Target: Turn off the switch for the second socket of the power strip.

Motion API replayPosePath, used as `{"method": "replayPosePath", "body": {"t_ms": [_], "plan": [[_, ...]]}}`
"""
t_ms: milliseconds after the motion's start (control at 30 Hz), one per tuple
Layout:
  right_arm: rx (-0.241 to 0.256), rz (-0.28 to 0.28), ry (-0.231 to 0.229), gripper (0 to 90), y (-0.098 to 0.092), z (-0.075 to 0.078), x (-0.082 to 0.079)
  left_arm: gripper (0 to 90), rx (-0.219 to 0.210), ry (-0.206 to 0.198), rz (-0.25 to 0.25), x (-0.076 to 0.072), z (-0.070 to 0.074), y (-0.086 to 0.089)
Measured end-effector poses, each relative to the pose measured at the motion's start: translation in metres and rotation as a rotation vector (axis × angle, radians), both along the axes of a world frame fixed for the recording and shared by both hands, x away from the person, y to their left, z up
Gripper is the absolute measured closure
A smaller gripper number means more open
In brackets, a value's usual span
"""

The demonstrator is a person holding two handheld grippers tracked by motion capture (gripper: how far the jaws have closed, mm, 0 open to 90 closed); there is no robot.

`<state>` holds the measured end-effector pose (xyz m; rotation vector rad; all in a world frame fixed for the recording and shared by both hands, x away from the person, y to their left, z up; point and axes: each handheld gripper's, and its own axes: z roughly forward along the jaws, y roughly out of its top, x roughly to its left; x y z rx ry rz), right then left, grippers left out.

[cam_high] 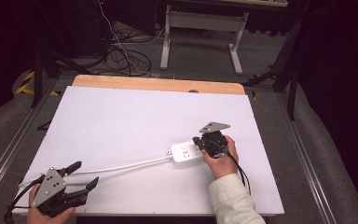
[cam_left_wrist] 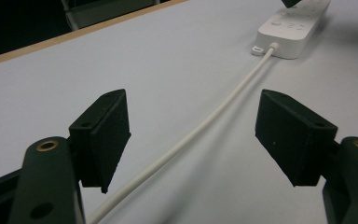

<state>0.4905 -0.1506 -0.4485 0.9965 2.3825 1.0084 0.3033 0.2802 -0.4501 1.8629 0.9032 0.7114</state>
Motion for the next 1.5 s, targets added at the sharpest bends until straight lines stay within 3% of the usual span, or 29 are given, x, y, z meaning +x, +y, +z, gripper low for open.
{"method": "replayPosePath", "body": {"t_ms": [700, 1300, 1500], "plan": [[-0.016, -0.023, 0.004, 90.0, 0.002, -0.007, 0.001, 26.6, -0.003, 0.003, 0.009, 0.0, 0.0, 0.0], [-0.048, -0.038, -0.032, 90.0, 0.006, -0.011, -0.003, 26.7, -0.004, 0.003, 0.009, 0.0, 0.0, 0.0], [-0.028, -0.04, -0.03, 90.0, 0.005, -0.012, -0.003, 26.7, -0.002, 0.004, 0.009, 0.0, 0.0, 0.0]]}}
